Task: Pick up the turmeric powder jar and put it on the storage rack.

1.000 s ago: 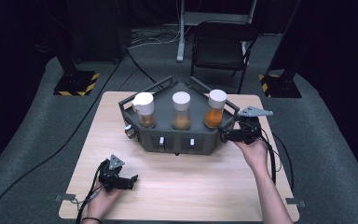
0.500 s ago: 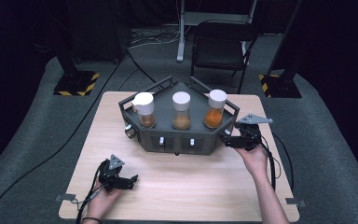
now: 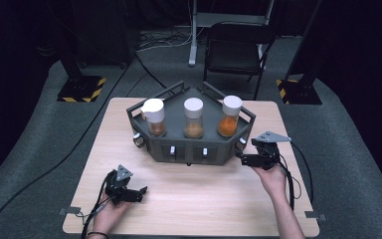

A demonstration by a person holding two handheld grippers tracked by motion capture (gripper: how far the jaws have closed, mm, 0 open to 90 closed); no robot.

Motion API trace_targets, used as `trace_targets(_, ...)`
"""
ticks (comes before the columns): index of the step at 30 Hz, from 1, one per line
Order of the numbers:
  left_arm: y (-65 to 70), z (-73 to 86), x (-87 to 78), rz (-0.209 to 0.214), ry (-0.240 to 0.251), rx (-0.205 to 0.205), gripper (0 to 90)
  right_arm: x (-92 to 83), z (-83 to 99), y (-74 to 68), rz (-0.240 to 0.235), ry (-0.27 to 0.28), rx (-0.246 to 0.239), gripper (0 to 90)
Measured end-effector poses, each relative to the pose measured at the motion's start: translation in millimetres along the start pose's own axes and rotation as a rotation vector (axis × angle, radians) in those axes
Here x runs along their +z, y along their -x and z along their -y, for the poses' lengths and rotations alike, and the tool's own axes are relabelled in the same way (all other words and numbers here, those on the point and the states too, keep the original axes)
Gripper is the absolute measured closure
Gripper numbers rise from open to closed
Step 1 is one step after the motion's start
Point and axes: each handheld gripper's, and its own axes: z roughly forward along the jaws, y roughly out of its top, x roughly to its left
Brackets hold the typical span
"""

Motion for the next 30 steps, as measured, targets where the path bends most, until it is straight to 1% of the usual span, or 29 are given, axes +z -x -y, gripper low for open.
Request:
trace_targets(2,0.2,0.0,0.0,-0.001,0.000,0.000,0.2,-0.1,5.2,-0.2,0.001,0.005,0.001,17.2)
trace_targets(7,0.2,0.0,0.0,-0.001,0.000,0.000,0.2,0.9,16.0,1.5,0.000,-0.004,0.009,17.1)
trace_targets(10,0.2,0.0,0.0,-0.001,0.000,0.000,0.2,1.0,22.6,3.4,-0.002,-0.006,0.024,16.9)
trace_targets(21,0.2,0.0,0.0,-0.001,0.000,0.000,0.2,3.0,46.7,3.4,0.000,-0.037,0.031,16.5)
trace_targets(30,0.2,0.0,0.0,0.000,0.000,0.000,0.2,4.3,70.8,5.4,0.001,-0.062,0.059,15.5)
